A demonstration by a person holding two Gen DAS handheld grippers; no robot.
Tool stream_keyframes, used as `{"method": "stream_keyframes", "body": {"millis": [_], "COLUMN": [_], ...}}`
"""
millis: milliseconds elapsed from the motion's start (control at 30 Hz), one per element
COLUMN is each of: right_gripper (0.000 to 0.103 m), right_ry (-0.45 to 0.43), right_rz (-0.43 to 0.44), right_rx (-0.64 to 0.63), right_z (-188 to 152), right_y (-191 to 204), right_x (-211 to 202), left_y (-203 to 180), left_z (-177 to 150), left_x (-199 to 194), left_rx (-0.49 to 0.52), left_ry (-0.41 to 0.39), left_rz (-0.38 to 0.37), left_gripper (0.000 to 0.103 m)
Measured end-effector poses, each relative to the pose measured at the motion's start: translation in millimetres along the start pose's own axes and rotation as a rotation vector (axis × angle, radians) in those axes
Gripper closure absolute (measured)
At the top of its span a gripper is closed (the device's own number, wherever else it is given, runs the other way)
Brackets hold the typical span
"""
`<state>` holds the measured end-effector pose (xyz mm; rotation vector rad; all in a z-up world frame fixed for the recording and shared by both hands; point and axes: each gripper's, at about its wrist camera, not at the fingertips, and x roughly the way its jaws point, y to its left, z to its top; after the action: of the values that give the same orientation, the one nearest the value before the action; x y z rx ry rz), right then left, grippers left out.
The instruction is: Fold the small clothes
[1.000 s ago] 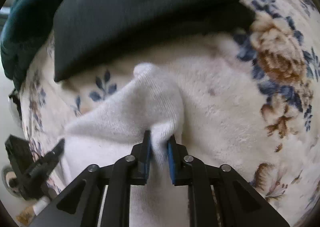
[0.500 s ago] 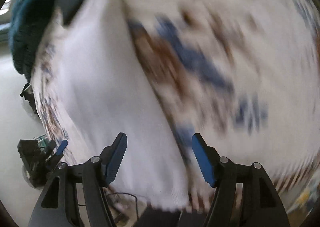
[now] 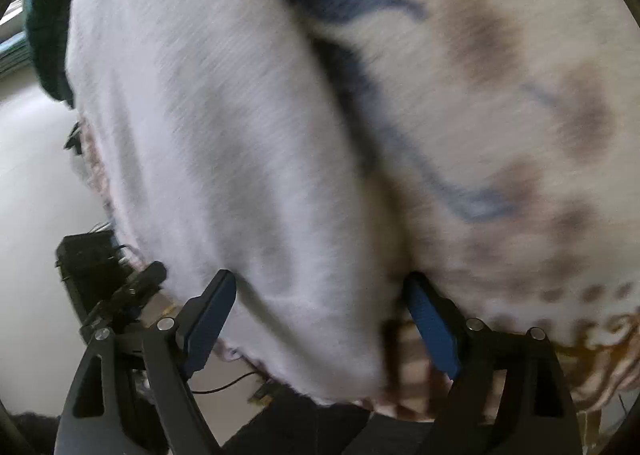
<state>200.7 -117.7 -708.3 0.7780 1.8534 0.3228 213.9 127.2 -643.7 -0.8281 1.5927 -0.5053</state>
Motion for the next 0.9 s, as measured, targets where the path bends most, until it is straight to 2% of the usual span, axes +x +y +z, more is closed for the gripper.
{"method": "stream_keyframes", "body": {"millis": [33, 67, 133, 167, 233, 333, 467, 533, 567, 667, 767, 800, 833, 867, 900], "right_gripper": [0.015, 0.017, 0.058, 0.089, 0.089, 0.09, 0.09, 0.09, 0.09, 0.09, 0.089, 0.086, 0.085, 0.083, 0.076], "right_ry": [0.011, 0.012, 0.013, 0.021, 0.0, -0.034, -0.088, -0.122, -0.14, -0.194, -0.248, -0.252, -0.261, -0.264, -0.258], "right_rz": [0.027, 0.037, 0.069, 0.076, 0.095, 0.143, 0.207, 0.227, 0.236, 0.23, 0.226, 0.244, 0.251, 0.256, 0.282], "right_rx": [-0.006, -0.004, 0.013, 0.027, 0.039, 0.016, -0.013, -0.044, -0.061, -0.111, -0.141, -0.144, -0.133, -0.122, -0.116], "right_z": [-2, -3, -7, -12, -18, -25, -17, 1, 17, 74, 133, 157, 178, 199, 222], "right_y": [3, 7, 12, 12, 15, 39, 71, 94, 111, 143, 169, 177, 183, 189, 190], "right_x": [6, 10, 19, 20, 11, -12, -55, -80, -94, -140, -173, -180, -187, -193, -202], "left_y": [-1, -1, -5, -6, -14, -37, -79, -98, -105, -129, -139, -142, -142, -139, -132], "left_z": [-2, -3, -4, -3, -1, 13, 60, 93, 107, 177, 240, 259, 278, 288, 297], "left_x": [0, 1, -4, -10, -24, -54, -96, -107, -108, -111, -105, -101, -99, -97, -100], "left_rx": [-0.016, -0.033, -0.064, -0.09, -0.137, -0.141, -0.131, -0.116, -0.108, -0.068, -0.063, -0.068, -0.08, -0.1, -0.124], "left_ry": [-0.005, 0.002, -0.013, -0.025, -0.049, -0.096, -0.176, -0.209, -0.222, -0.269, -0.311, -0.319, -0.325, -0.341, -0.364], "left_rz": [-0.027, -0.017, -0.024, -0.027, -0.081, -0.153, -0.23, -0.234, -0.22, -0.177, -0.189, -0.189, -0.197, -0.216, -0.243], "left_gripper": [0.076, 0.093, 0.091, 0.091, 0.091, 0.091, 0.091, 0.09, 0.09, 0.09, 0.08, 0.068, 0.048, 0.04, 0.035]}}
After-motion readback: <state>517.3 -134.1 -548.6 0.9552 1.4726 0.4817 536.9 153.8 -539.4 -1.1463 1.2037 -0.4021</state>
